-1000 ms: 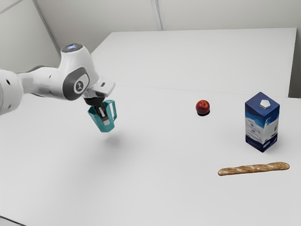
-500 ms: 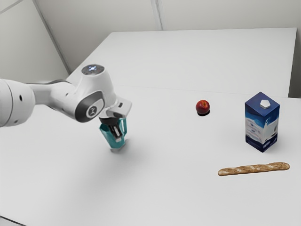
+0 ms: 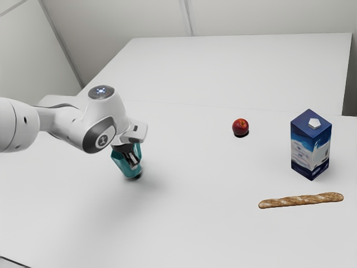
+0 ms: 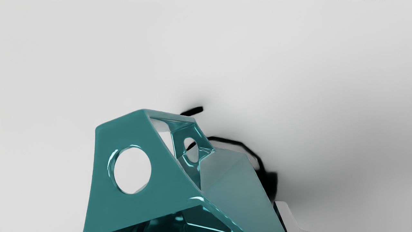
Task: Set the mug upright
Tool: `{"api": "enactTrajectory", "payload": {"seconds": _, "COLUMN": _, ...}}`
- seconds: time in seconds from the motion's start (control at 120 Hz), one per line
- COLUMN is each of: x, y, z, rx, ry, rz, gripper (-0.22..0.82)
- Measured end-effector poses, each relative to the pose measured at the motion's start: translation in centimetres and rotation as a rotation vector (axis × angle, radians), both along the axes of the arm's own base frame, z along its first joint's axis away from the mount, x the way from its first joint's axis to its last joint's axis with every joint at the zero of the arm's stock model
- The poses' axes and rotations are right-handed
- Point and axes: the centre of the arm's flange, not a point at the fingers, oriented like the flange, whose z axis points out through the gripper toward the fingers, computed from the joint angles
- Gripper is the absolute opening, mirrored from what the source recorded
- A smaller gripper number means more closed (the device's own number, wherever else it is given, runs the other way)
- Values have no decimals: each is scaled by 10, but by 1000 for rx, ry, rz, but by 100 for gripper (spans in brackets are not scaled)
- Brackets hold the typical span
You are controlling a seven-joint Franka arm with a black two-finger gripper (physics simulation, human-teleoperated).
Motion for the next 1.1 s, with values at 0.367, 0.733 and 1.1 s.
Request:
{"api": "enactTrajectory", "payload": {"seconds": 0.367, "x": 0, "y": -12, "z": 0, "rx": -12, "ry": -16, "rz": 18, "gripper": -8}}
{"api": "enactTrajectory", "payload": {"seconds": 0.733, "x": -1, "y": -8, "z": 4, "rx": -17, "ry": -22, "rz": 38, "gripper": 17}}
{"api": "enactTrajectory", "payload": {"seconds": 1.1, "x": -6, "y": -13, "z": 46, "rx": -24, "ry": -77, "rz": 46, "gripper": 34}}
